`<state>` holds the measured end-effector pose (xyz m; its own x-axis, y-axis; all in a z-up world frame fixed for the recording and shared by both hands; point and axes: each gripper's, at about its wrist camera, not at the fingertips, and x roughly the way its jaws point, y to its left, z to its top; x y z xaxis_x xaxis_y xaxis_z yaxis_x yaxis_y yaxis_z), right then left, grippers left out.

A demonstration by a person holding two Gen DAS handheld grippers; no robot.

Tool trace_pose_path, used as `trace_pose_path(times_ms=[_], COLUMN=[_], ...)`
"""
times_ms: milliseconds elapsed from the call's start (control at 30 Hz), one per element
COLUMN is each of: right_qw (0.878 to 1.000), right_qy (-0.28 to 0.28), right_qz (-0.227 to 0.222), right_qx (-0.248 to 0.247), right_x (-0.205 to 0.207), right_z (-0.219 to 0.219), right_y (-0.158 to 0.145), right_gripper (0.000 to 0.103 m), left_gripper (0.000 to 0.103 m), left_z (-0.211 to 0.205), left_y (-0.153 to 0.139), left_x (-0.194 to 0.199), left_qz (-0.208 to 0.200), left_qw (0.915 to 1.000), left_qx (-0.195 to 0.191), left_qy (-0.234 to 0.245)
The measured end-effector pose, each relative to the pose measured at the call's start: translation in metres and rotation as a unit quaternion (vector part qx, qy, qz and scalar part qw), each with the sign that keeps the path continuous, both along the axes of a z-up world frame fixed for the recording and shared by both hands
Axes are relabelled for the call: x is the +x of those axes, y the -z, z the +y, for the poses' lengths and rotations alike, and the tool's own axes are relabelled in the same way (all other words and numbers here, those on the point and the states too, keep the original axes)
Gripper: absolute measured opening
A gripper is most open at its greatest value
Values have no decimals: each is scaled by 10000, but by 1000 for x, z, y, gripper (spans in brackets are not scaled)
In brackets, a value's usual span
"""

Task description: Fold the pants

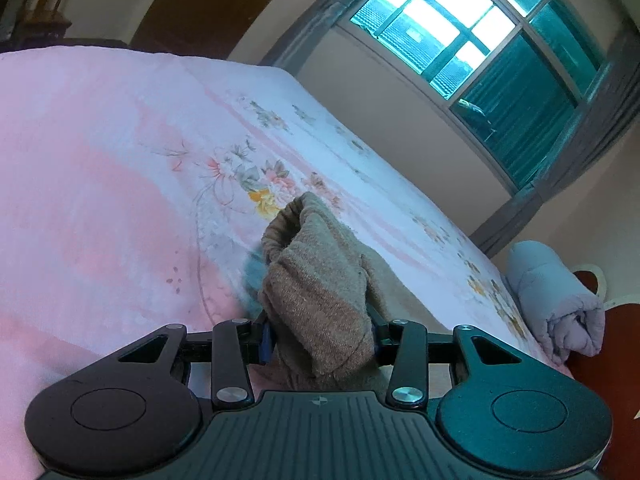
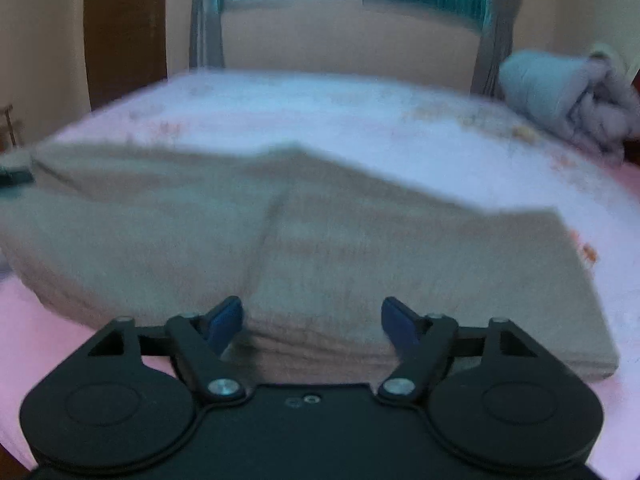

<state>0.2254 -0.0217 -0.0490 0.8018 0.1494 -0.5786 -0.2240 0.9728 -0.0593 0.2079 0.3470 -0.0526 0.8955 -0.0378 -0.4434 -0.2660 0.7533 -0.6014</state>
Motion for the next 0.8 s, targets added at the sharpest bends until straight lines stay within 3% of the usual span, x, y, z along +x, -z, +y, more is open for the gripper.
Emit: trace_pose_path(times_ms=[33, 100, 200, 267, 367, 433, 633, 700, 800], right_qw=[9999, 9978, 9975, 9992, 9961, 9933, 9738, 9639, 9527], right_qy=[-75, -217, -266, -221, -156, -5, 1191, 1500, 1829], right_qz=[-26, 429, 310, 247, -554, -679, -496, -502, -512], right_qx=[-109, -464, -569, -209, 663, 932, 1870, 2143, 2374], right_x=[-2, 5, 5, 1, -27, -38, -44, -47, -51], right_z=[3, 10, 12, 2, -35, -63, -176, -211, -254], right_y=[2, 21, 23, 10, -19, -27, -28, -26, -26], right_gripper=[70, 73, 74, 71, 81, 81, 81, 81, 80], left_gripper=[42, 42, 42, 42, 42, 42, 37, 37, 35], left_z=[-1, -4, -11, -18, -37, -58, -168, -224, -314], left_y=[-2, -8, -26, -42, -77, -104, -169, -168, -142], left_x=[-2, -2, -7, -9, -6, -1, 35, 57, 89], left_qz=[-5, -43, -140, -229, -465, -675, -1092, -1007, -638], left_qw=[10000, 10000, 9996, 9990, 9967, 9937, 9764, 9669, 9546], left_qx=[20, 62, 223, 335, 593, 759, 1184, 1356, 1404], left_qy=[7, 57, 118, 160, 301, 466, 1437, 1911, 2548])
